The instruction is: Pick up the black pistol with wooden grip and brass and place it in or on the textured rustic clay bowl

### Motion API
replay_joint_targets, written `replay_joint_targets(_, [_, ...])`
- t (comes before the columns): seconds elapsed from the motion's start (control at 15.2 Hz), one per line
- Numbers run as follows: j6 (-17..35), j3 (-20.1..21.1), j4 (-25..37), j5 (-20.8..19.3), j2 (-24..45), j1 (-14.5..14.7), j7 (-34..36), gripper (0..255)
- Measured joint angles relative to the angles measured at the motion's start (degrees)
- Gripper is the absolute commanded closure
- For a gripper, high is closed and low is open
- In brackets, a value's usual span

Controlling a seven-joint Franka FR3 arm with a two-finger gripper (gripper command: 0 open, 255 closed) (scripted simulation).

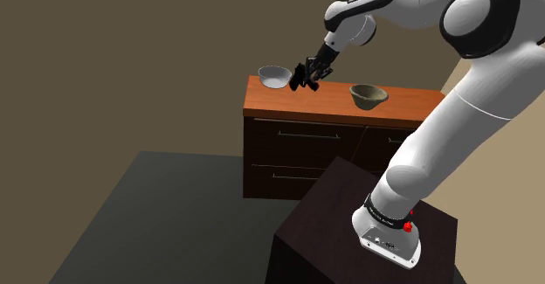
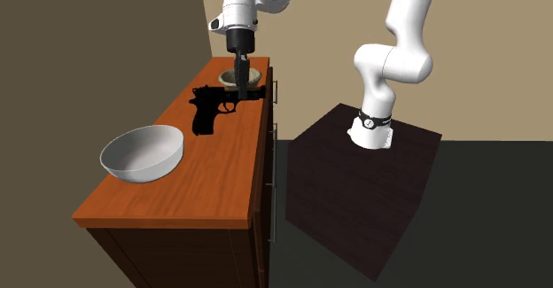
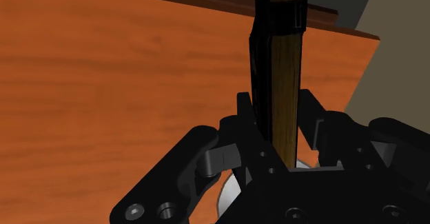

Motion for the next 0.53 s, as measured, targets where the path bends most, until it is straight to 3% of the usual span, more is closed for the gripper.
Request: replay_joint_targets(0.53, [-5.4, 0.5, 4.2, -2.3, -2.1, -0.3, 3.2, 255])
